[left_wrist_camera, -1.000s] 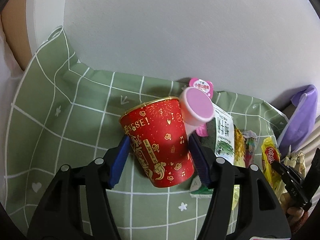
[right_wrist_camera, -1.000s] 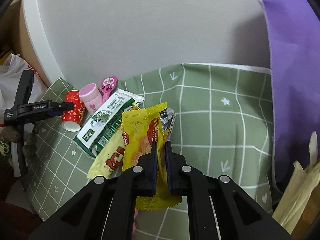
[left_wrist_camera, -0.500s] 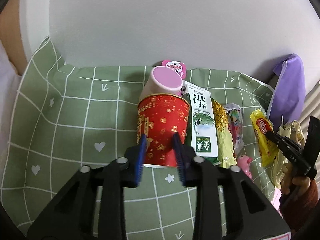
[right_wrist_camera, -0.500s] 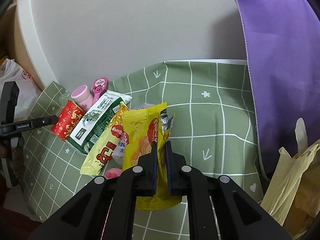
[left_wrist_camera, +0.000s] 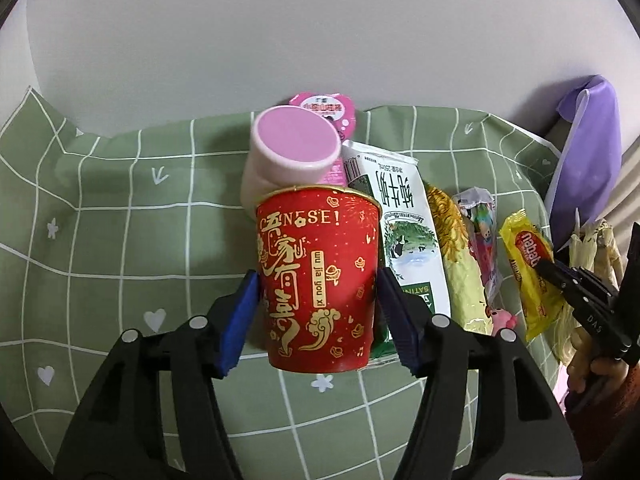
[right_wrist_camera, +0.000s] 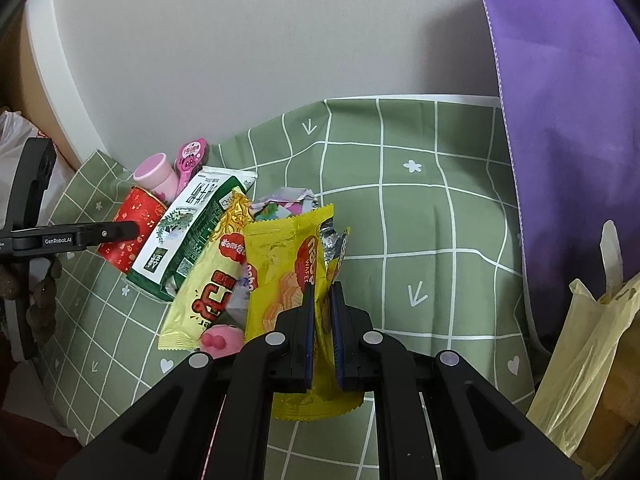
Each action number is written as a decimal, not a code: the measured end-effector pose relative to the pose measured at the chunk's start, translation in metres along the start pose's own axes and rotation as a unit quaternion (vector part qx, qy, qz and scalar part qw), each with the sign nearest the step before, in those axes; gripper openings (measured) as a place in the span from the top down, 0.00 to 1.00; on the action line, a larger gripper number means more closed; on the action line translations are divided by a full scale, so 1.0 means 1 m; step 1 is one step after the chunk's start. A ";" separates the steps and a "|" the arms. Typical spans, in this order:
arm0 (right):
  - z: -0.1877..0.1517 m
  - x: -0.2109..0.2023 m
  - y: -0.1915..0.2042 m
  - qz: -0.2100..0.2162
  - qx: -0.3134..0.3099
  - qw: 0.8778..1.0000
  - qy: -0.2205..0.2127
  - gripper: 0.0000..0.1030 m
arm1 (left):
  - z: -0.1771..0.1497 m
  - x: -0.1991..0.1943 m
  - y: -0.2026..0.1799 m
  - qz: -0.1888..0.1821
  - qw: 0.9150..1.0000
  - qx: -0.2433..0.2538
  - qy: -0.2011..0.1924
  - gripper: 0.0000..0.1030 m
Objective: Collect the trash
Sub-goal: 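Grasp the yellow Nabati wafer packet with right gripper while left grasps the red paper cup, then carry the red cup and yellow packet over the yellow trash bag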
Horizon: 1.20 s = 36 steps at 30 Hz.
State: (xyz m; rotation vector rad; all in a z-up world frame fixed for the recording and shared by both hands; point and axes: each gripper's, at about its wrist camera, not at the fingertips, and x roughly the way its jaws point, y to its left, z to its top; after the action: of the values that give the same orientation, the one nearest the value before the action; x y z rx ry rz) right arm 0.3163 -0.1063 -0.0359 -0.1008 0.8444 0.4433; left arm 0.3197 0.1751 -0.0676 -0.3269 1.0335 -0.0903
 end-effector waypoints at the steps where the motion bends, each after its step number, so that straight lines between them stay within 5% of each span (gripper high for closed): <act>1: -0.001 -0.001 0.000 -0.001 0.001 1.000 0.001 0.91 | 0.000 0.000 0.000 -0.007 1.000 -0.002 0.003 0.46; 21: -0.016 -0.068 -0.006 -0.047 0.011 0.997 -0.060 0.91 | -0.002 -0.064 -0.054 -0.049 0.994 0.044 -0.090 0.50; 29: -0.014 -0.119 -0.010 -0.080 0.013 0.990 -0.116 0.91 | 0.004 -0.083 -0.110 -0.091 0.982 0.109 -0.126 0.50; 36: -0.016 -0.156 -0.023 -0.118 0.025 0.982 -0.145 0.91 | 0.016 -0.097 -0.169 -0.124 0.963 0.183 -0.154 0.50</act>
State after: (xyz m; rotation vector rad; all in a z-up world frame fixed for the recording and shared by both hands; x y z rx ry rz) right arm 0.2247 -0.1845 0.0675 -0.0866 0.5486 0.2066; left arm 0.2966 0.0405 0.0726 -0.1237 0.6461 -0.4385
